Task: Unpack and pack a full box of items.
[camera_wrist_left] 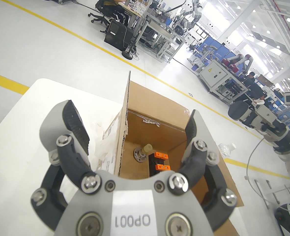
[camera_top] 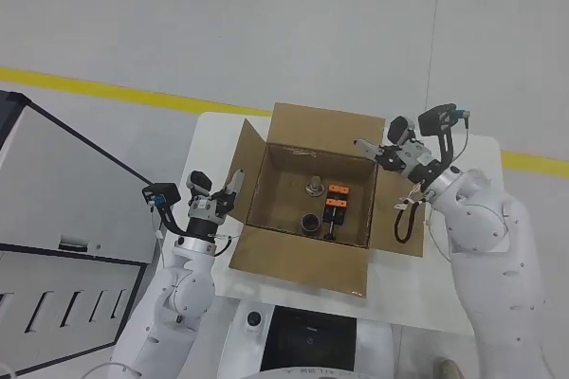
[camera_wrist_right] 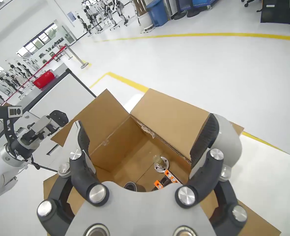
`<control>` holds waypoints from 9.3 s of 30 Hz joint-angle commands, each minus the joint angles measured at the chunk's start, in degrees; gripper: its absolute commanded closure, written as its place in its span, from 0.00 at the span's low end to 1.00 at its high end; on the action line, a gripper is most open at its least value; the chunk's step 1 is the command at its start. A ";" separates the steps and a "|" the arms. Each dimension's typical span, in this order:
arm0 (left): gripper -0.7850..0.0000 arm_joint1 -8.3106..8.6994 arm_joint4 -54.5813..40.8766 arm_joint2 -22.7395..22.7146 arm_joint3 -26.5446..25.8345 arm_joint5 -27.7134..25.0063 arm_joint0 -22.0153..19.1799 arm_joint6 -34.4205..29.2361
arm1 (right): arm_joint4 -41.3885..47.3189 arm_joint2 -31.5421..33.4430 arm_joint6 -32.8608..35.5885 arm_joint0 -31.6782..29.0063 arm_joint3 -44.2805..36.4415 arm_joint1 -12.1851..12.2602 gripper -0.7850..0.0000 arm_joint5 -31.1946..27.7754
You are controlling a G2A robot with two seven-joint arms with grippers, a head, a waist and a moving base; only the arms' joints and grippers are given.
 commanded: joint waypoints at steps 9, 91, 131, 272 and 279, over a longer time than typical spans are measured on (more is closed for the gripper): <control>0.00 0.00 0.00 0.00 0.00 0.00 0.00 0.00 | 1.80 -5.40 8.73 2.30 0.89 0.09 0.36 -0.34; 0.00 -0.38 -0.31 1.29 1.80 0.34 -2.98 -0.70 | -5.97 -31.44 25.56 22.71 22.79 -2.61 1.00 14.43; 0.00 -0.38 -0.31 1.29 1.80 0.34 -2.98 -0.70 | -7.41 25.75 19.87 -31.60 -29.85 4.98 1.00 23.44; 0.00 -0.38 -0.31 1.29 1.80 0.34 -2.98 -0.70 | -20.34 -32.81 24.91 10.97 -3.47 3.35 0.51 33.41; 0.00 -0.38 -0.31 1.29 1.80 0.34 -2.98 -0.70 | -22.61 -38.58 22.52 14.20 1.91 1.45 0.01 38.63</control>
